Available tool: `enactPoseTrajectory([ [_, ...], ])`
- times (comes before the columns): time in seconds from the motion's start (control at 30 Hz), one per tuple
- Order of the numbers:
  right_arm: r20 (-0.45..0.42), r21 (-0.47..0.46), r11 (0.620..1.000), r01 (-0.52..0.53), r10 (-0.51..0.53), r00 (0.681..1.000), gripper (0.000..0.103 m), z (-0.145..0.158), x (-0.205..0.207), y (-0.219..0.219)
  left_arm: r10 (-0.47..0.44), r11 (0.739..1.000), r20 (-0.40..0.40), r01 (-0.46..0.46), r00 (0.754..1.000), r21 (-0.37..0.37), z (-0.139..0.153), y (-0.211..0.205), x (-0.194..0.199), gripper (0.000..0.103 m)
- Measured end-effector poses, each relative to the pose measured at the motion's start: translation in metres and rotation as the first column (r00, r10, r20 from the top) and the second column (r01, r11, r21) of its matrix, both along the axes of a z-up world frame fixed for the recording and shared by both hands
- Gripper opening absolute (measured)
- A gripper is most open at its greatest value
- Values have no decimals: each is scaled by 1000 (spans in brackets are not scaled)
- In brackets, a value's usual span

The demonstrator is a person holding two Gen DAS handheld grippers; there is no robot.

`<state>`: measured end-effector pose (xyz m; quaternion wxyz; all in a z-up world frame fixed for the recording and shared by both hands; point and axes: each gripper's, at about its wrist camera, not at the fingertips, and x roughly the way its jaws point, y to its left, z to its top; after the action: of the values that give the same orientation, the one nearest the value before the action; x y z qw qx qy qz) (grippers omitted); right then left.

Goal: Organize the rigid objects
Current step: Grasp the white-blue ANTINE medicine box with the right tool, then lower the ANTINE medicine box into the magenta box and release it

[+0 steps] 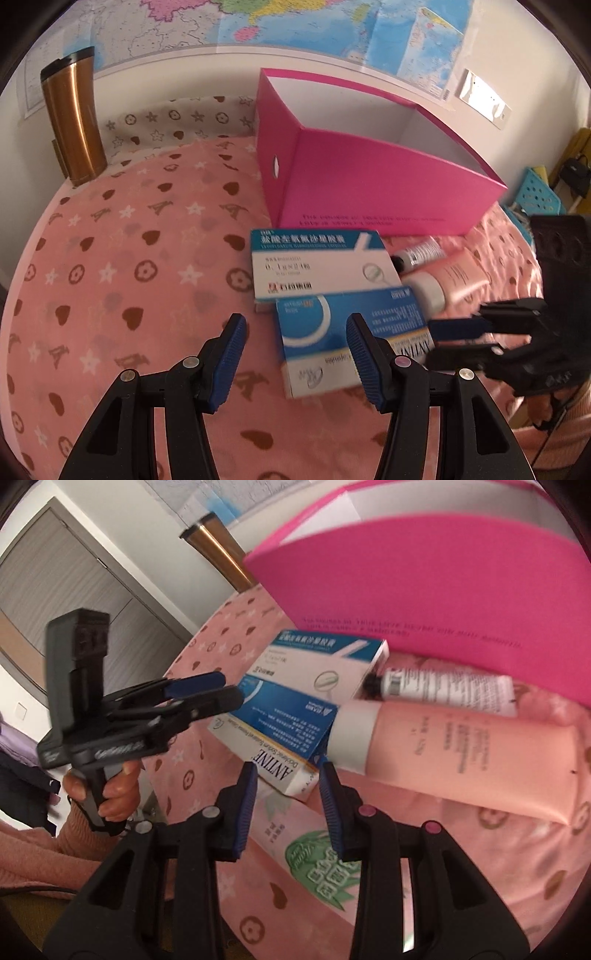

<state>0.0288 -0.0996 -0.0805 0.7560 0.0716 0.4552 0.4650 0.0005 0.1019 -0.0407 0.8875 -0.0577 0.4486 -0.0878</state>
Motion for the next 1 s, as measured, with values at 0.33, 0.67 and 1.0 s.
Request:
enactPoseTrajectory([
  [0.33,-23,5,997,72,-72,997,38,-6,12,5,-77,994,-35,74,996,-86,-9,-2,-9,52],
  [0.67,47,23,997,78,-79,996,38,20,5,-1,-84,989,13,85,996,-119,11,-4,-19,52],
  [1.0,129,64,993,100,-107,986,38,62,2,-21,-114,985,123,129,986,-119,52,-16,-17,52],
])
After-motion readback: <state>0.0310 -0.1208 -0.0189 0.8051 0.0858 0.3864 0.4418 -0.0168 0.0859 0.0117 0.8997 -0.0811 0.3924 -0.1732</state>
